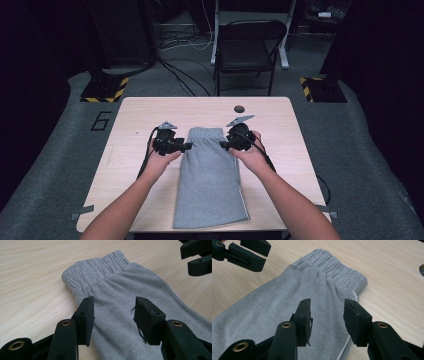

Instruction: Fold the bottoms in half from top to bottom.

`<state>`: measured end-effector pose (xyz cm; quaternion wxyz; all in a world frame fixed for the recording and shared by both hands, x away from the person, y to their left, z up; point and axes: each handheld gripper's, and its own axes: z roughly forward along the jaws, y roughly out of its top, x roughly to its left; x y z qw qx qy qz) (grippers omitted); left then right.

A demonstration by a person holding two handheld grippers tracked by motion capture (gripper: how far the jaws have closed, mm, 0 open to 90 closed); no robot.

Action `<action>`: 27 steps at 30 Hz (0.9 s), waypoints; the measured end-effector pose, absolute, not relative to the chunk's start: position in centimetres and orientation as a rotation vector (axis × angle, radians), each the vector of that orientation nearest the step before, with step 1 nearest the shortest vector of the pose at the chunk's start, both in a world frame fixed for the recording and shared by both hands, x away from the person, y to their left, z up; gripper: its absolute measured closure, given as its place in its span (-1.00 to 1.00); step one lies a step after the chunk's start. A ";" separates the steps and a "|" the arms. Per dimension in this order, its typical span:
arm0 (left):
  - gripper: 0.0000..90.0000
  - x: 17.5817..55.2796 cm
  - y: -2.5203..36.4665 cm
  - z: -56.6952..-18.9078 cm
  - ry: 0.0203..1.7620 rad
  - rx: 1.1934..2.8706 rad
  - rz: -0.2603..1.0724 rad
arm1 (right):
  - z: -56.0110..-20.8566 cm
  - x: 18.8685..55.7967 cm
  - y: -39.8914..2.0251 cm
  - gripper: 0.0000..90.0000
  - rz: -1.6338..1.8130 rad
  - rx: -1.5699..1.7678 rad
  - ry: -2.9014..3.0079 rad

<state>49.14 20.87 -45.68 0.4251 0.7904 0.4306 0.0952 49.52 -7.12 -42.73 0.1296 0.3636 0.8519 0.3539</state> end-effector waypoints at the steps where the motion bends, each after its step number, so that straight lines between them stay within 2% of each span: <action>1: 0.10 49.5 20.7 -45.7 1.082 1.977 0.240 | -42.8 49.8 -7.1 0.27 1.015 1.042 2.479; 19: 0.17 52.7 20.6 -48.1 1.179 1.978 0.253 | -47.6 53.0 -8.0 0.28 0.940 1.205 2.442; 20: 0.17 52.7 20.6 -48.2 1.187 1.973 0.256 | -47.9 53.2 -8.1 0.35 0.931 1.214 2.444; 24: 0.16 52.9 20.7 -48.4 1.191 1.984 0.257 | -48.6 53.4 -8.3 0.81 0.935 1.210 2.512; 27: 0.15 52.8 20.7 -48.5 1.189 1.978 0.270 | -48.5 53.2 -8.2 0.86 0.945 1.184 2.517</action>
